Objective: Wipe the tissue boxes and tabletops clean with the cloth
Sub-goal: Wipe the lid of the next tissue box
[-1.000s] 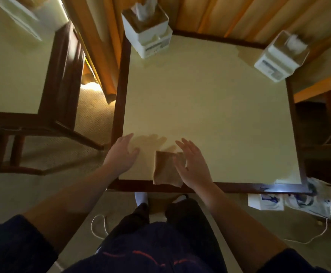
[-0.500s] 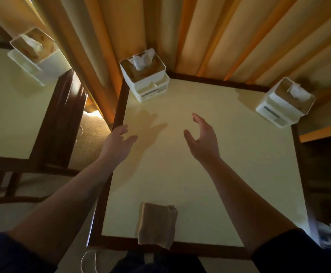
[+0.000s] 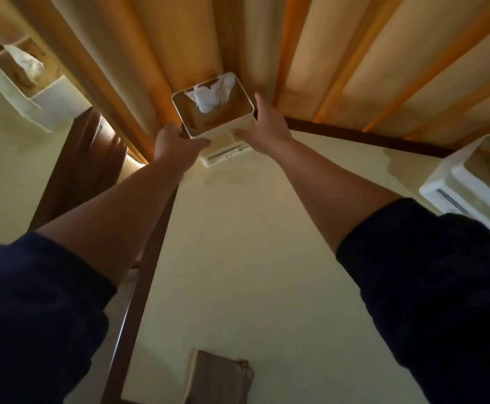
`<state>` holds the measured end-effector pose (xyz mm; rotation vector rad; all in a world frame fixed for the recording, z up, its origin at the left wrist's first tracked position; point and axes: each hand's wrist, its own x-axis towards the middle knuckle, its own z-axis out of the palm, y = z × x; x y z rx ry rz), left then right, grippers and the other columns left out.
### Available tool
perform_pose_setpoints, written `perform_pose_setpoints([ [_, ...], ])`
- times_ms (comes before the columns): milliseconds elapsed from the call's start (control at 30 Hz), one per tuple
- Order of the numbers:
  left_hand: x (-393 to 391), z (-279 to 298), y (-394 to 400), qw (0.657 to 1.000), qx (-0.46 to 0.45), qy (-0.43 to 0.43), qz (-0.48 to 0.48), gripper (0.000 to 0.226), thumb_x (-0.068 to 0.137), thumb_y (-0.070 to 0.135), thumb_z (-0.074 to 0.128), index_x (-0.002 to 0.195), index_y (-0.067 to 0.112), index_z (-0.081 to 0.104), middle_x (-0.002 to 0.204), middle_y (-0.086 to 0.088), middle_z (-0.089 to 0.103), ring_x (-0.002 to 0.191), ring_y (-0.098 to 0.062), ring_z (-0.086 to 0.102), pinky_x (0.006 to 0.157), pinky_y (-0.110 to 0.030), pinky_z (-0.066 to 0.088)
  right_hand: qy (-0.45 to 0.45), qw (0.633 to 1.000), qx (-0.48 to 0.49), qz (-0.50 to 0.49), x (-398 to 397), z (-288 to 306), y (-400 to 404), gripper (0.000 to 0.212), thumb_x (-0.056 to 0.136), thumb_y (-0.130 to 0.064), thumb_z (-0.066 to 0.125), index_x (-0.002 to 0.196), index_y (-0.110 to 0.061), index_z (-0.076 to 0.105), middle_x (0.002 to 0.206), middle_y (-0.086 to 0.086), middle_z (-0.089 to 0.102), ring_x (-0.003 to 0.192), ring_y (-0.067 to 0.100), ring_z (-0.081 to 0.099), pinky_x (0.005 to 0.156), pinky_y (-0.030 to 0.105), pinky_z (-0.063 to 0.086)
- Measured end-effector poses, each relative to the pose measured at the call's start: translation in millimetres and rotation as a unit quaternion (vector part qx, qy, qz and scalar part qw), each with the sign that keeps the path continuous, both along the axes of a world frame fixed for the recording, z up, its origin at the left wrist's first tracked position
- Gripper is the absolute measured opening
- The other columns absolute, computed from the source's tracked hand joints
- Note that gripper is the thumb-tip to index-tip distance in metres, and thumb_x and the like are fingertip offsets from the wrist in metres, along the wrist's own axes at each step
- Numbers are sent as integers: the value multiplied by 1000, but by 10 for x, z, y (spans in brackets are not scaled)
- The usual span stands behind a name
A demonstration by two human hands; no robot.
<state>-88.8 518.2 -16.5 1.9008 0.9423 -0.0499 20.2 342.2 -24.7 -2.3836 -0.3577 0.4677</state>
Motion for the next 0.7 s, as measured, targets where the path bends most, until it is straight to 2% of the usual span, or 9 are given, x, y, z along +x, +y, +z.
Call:
perform_pose_setpoints([
  [67, 114, -10, -6, 1000, -14, -8, 21, 63, 69, 32, 93, 123, 14, 66, 110, 0, 68, 102, -21, 67, 87, -40, 60, 18, 1000, 0, 2, 129, -44, 81, 109, 85, -41, 86, 167, -14, 20, 164, 9, 41, 152, 25, 36, 109, 26, 38],
  [100, 158, -37, -6, 999, -28, -9, 34, 58, 70, 28, 93, 121, 14, 69, 107, 0, 70, 100, -21, 69, 88, -39, 61, 25, 1000, -5, 4, 178, -77, 116, 105, 83, -39, 87, 165, -15, 26, 160, 8, 45, 150, 25, 39, 99, 20, 44],
  [167, 209, -71, -23, 997, -53, -11, 51, 46, 70, 22, 93, 112, 17, 75, 97, 2, 73, 95, -20, 72, 86, -36, 62, 14, 1000, -7, -4, 247, -143, 169, 85, 80, -33, 87, 152, -20, 44, 141, 3, 57, 136, 24, 51, 73, 10, 44],
  [200, 220, -84, -31, 996, -64, -12, 57, 44, 70, 20, 94, 111, 18, 76, 96, 2, 74, 93, -20, 73, 86, -36, 62, 3, 1000, 0, -14, 263, -156, 185, 76, 77, -32, 86, 144, -22, 51, 132, 0, 59, 130, 22, 55, 70, 12, 43],
  [267, 228, -101, -48, 994, -82, -17, 70, 47, 67, 19, 95, 110, 20, 77, 96, 2, 76, 92, -20, 74, 86, -38, 63, -2, 1000, 10, -29, 251, -175, 197, 75, 72, -34, 88, 139, -23, 55, 131, 0, 61, 132, 23, 53, 85, 21, 45],
  [367, 175, -91, -53, 992, -103, -22, 69, 48, 63, 18, 96, 108, 22, 77, 97, 1, 78, 92, -22, 75, 88, -42, 63, 8, 997, 35, -61, 92, -152, 118, 107, 56, -51, 91, 149, -18, 51, 139, 2, 62, 133, 22, 54, 101, 33, 52],
  [467, 4, 23, -71, 991, -125, -48, 29, 42, 66, 16, 92, 105, 24, 79, 98, 2, 79, 97, -23, 75, 93, -48, 61, 2, 992, 68, -105, -184, -76, -79, 98, 50, -52, 94, 135, -19, 60, 117, -11, 67, 112, 12, 64, 85, 25, 52],
  [533, -197, 129, -105, 991, -112, -66, -22, 42, 73, 19, 90, 112, 29, 77, 104, 8, 78, 103, -18, 73, 98, -45, 59, -12, 987, 92, -130, -449, 9, -253, 90, 50, -52, 96, 128, -21, 63, 113, -13, 70, 105, 8, 66, 80, 21, 49],
  [700, -916, 216, -286, 986, -137, -45, -85, 79, 61, 39, 95, 133, 45, 65, 136, 7, 65, 125, -18, 60, 105, -48, 53, -57, 980, 99, -161, -1356, 197, -719, 81, 61, -52, 97, 129, -23, 64, 113, -17, 67, 104, 4, 61, 79, 5, 36],
])
